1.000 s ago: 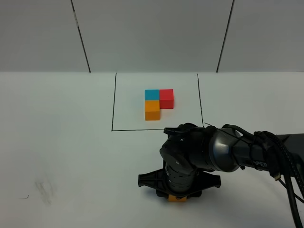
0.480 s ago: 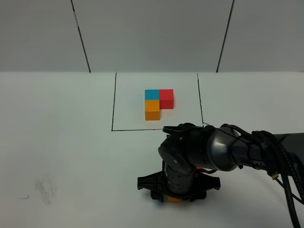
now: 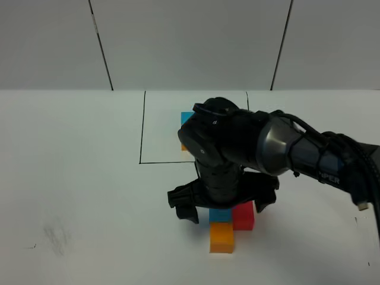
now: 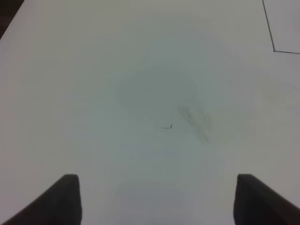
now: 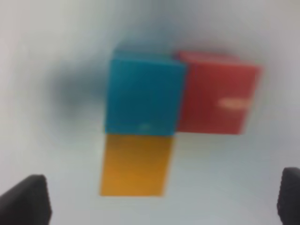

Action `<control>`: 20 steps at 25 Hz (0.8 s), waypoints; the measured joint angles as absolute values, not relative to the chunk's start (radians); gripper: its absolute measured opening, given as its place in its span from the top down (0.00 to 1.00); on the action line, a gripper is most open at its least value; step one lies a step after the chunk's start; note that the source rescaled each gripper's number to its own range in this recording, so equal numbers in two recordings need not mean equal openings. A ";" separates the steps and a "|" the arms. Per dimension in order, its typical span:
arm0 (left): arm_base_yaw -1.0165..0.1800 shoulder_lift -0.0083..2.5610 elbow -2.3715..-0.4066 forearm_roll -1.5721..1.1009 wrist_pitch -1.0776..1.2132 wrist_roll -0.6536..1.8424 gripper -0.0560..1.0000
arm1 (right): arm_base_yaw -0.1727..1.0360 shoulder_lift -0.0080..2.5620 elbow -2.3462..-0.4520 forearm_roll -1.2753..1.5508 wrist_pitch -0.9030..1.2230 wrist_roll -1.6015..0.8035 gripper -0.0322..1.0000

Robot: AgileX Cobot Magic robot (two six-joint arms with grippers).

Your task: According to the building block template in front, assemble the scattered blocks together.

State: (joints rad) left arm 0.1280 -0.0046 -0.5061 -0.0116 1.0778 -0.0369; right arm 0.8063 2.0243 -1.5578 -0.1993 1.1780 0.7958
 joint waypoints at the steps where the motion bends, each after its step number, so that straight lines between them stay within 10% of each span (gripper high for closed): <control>1: 0.128 -0.005 -0.506 -0.012 1.078 -0.037 0.47 | 0.806 2.006 -1.560 -0.237 1.189 0.796 0.00; 10: 0.128 -0.005 -0.506 -0.012 1.078 -0.037 0.47 | 0.688 1.721 -1.451 -0.651 1.202 0.671 0.00; 20: 0.128 -0.005 -0.506 -0.012 1.078 -0.036 0.47 | 0.236 1.417 -1.404 -0.781 1.209 0.161 0.00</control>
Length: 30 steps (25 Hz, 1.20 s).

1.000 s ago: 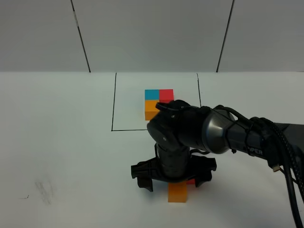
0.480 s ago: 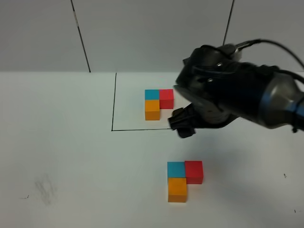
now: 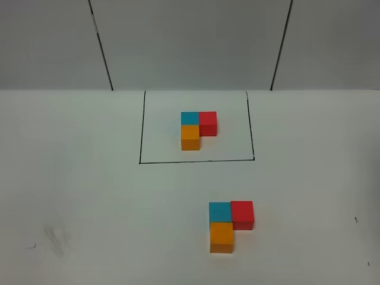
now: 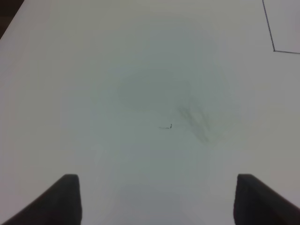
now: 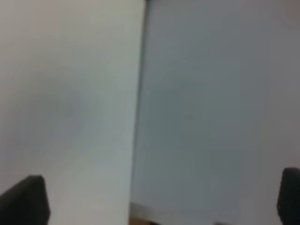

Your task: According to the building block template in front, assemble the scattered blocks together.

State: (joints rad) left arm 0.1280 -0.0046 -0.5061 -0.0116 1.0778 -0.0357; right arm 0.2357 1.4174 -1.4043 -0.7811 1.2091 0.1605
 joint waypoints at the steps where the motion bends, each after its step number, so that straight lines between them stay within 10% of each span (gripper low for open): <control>1: 0.128 -0.005 -0.506 -0.012 1.078 -0.036 0.47 | 0.183 1.390 -1.404 -0.764 1.209 0.118 0.01; 13: 0.128 -0.005 -0.506 -0.012 1.078 -0.036 0.47 | -0.037 0.887 -1.395 -0.499 1.216 -0.224 0.03; 30: 0.128 -0.005 -0.506 -0.012 1.078 -0.036 0.47 | -0.037 0.046 -0.885 -0.306 1.225 0.167 0.04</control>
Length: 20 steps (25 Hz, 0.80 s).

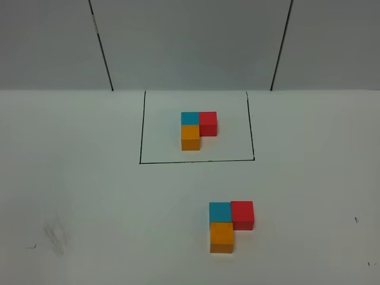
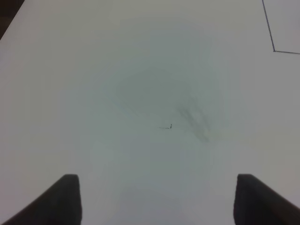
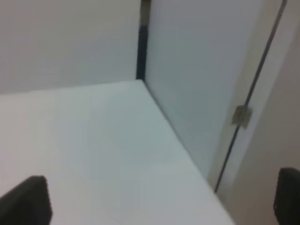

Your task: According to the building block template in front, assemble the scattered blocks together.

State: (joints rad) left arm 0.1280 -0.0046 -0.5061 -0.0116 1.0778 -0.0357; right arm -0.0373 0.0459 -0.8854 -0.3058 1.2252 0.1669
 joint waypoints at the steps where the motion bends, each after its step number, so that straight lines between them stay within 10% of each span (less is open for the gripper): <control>1: 0.128 -0.005 -0.506 -0.012 1.078 -0.036 0.47 | -0.037 0.027 -0.852 -0.291 1.226 0.191 0.04; 20: 0.128 -0.005 -0.506 -0.012 1.078 -0.036 0.47 | -0.037 -0.008 -0.496 -0.064 1.056 0.052 0.05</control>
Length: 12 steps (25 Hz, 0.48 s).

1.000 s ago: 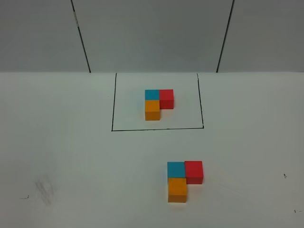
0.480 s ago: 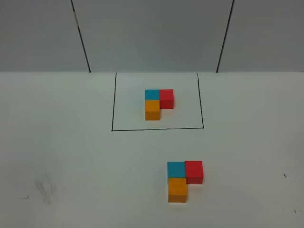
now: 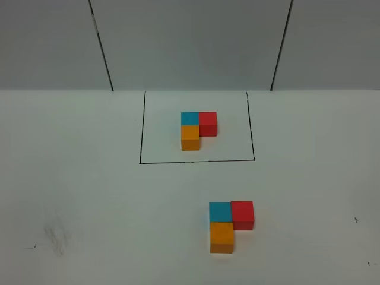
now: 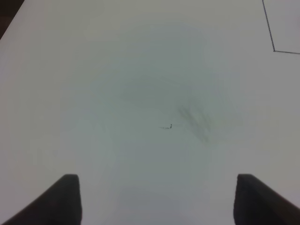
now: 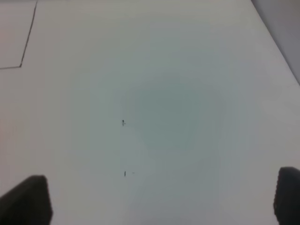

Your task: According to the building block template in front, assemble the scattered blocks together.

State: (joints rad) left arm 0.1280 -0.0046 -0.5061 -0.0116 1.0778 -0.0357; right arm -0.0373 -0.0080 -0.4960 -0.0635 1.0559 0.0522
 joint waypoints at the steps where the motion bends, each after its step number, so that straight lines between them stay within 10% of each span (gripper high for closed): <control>1: 0.128 -0.005 -0.506 -0.012 1.078 -0.036 0.47 | -0.037 -0.008 -0.496 -0.059 1.056 0.041 0.05; 12: 0.128 -0.005 -0.506 -0.012 1.078 -0.037 0.47 | -0.041 -0.008 -0.491 -0.049 1.055 0.015 0.28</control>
State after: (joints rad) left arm 0.1280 -0.0046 -0.5061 -0.0116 1.0778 -0.0374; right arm -0.0408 -0.0080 -0.4908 -0.0488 1.0550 0.0154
